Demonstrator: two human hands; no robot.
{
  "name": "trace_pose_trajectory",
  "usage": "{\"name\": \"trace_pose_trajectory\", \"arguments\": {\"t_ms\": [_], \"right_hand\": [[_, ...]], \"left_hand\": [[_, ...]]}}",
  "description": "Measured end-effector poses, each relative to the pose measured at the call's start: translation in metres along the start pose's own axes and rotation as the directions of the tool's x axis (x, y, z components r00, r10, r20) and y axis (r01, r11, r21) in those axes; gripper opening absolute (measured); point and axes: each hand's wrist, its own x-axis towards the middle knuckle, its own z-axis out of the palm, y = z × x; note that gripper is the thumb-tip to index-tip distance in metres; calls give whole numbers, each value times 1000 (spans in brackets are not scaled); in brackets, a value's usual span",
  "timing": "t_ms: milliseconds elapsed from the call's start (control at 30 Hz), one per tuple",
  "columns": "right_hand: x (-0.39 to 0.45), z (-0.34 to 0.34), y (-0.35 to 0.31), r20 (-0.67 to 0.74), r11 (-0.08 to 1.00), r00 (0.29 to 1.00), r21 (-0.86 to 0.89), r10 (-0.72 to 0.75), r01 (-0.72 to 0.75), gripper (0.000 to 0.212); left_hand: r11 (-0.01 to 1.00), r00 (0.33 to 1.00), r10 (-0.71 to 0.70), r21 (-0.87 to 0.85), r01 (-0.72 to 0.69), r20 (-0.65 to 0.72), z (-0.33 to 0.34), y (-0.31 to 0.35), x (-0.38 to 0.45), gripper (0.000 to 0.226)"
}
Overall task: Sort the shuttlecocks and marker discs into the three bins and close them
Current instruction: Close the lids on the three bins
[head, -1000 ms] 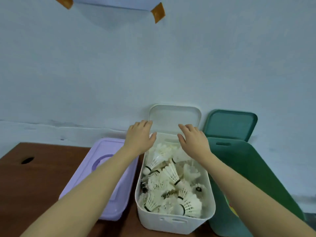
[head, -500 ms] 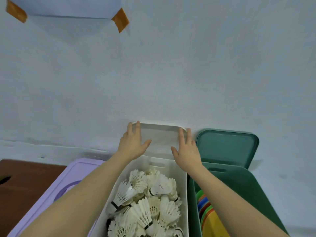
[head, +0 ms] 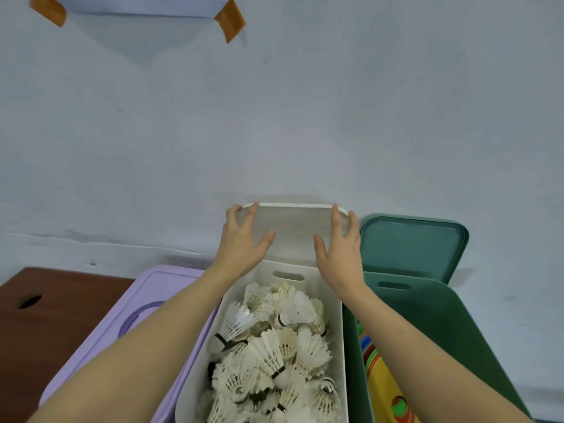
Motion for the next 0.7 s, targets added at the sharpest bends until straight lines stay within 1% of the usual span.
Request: {"name": "trace_pose_trajectory", "arguments": {"t_ms": [67, 133, 300, 400, 500, 600, 700], "right_hand": [[-5, -13, -13, -62, 999, 997, 6, -42, 42, 65], [-8, -25, -24, -102, 998, 993, 5, -67, 68, 64], [-43, -52, -48, -166, 995, 981, -6, -98, 98, 58], [-72, -59, -54, -174, 994, 978, -18, -112, 110, 52], [-104, -63, -56, -150, 993, 982, -18, -115, 113, 50], [-138, -65, -57, -174, 994, 979, -7, -104, 105, 48], [-175, -61, -51, -173, 996, 981, -10, -91, 91, 42]], "left_hand": [[999, 998, 17, -50, -20, -58, -12, 7, -9, 62], [998, 995, 31, -58, -36, -95, -23, 15, -13, 61], [994, 978, 107, 27, -104, -178, -60, 31, -41, 70], [992, 975, 122, 43, -116, -186, -71, 31, -67, 69], [992, 977, 120, -2, -123, -178, -77, 27, -95, 64], [987, 968, 146, -31, -155, -204, -80, 15, -127, 55], [977, 949, 208, 10, -212, -238, -75, -6, -165, 44]]}}
